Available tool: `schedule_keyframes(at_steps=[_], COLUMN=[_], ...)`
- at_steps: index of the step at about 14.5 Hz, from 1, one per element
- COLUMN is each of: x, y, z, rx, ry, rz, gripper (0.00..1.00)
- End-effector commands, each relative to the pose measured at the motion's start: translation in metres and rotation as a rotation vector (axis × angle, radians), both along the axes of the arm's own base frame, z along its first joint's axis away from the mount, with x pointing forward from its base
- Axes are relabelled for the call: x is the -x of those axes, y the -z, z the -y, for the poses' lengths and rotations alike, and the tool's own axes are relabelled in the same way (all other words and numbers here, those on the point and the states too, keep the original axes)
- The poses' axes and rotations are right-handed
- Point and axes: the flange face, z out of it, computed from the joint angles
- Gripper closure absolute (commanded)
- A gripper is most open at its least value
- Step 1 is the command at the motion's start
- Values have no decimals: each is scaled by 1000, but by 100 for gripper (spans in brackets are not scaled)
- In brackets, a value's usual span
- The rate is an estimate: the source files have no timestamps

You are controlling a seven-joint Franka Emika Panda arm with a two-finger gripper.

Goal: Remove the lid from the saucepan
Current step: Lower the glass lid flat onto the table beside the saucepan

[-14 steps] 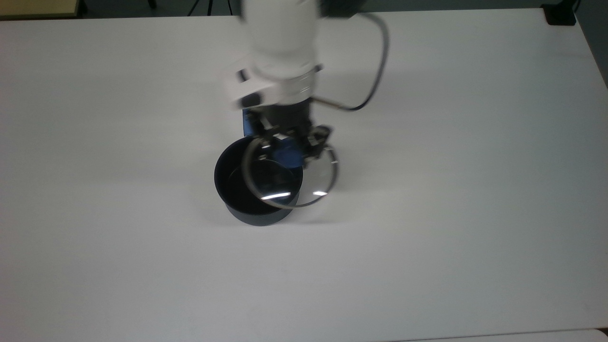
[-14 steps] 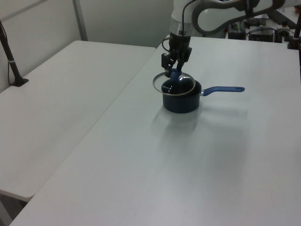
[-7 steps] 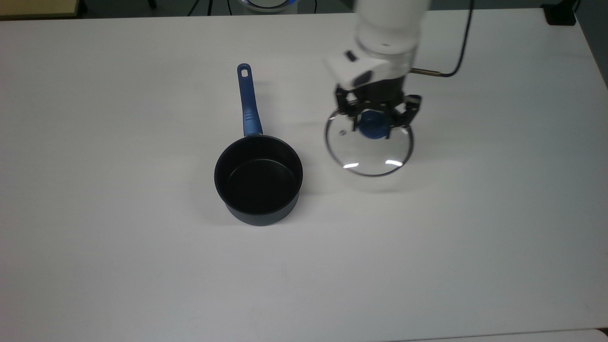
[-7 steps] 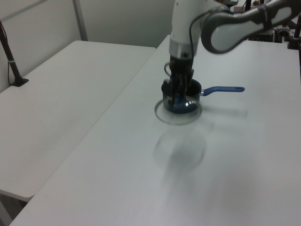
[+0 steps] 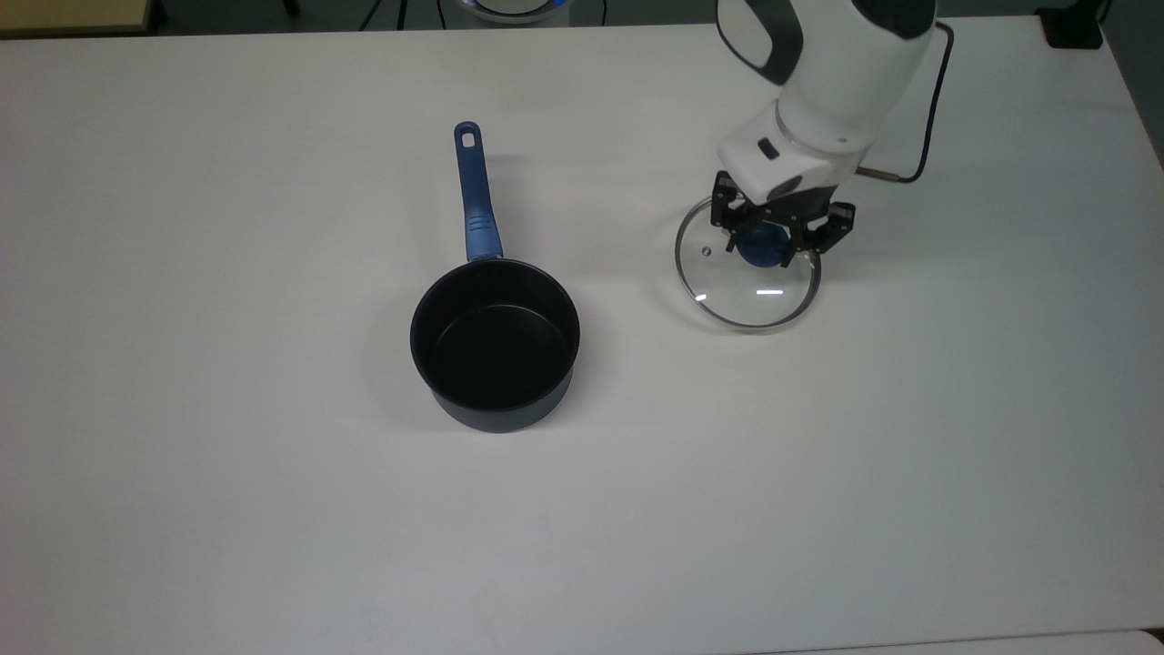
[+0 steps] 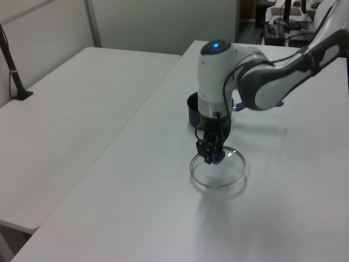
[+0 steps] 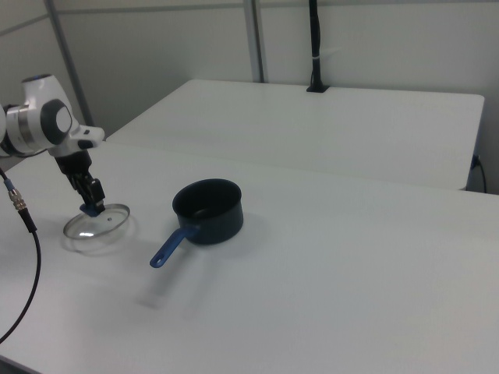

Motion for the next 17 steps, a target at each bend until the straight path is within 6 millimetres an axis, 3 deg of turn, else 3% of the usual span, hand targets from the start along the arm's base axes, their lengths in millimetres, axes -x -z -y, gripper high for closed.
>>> schedule_keyframes(at_steps=[1, 5, 8, 9, 12, 13, 14, 17], x=[1, 6, 12, 13, 10, 8, 7, 2], y=[16, 38, 52, 54, 53, 51, 46, 18], z=[0, 2, 7, 10, 15, 17, 17, 17], rx=[25, 49, 65, 67, 62, 60, 56, 45], ry=[-3, -20, -31, -27, -16, -12, -11, 4], rz=[14, -20, -60, -66, -66, -66, -60, -71], gripper=[61, 59, 26, 23, 23, 18, 4, 0])
